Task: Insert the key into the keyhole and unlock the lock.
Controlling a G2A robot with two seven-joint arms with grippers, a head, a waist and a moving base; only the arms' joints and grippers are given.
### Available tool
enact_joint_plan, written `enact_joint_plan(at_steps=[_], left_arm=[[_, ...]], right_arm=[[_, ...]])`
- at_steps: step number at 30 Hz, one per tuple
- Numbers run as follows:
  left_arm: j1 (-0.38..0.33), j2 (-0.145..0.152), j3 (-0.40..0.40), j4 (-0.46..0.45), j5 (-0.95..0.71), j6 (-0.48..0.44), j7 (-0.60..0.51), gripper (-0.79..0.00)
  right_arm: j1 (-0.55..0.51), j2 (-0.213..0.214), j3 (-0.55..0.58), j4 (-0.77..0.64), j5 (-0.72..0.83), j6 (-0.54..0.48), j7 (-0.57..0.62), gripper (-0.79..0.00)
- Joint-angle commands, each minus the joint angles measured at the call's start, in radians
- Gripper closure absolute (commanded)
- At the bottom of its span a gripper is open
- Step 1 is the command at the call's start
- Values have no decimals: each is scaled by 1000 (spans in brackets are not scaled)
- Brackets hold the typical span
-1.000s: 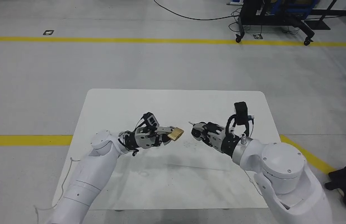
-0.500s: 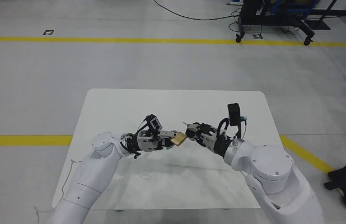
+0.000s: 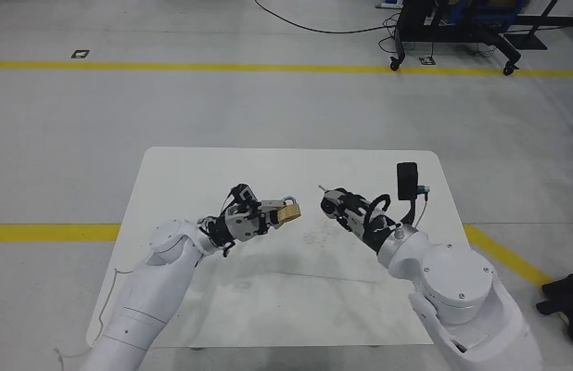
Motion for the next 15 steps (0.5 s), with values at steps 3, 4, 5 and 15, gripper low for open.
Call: enact_joint_plan(at_steps=[3,4,5,15], left_arm=[[15,-2,-13,-24,-21,17,117,0],[18,-3,-13,-32,-23,19,137,0],[20,-2,-14,-38,-12,18,160,0],[52,0,-21,-92,55,-15,237,0]], right_arm=[[-9,-1,-43,0,-3,-4,33,0],[-13,-1,-62,0,-12,-3,34,0],[-18,-2,-78,0,-14,-2,34,0],[-27,-22,-148,0,-43,-30,-93,0]])
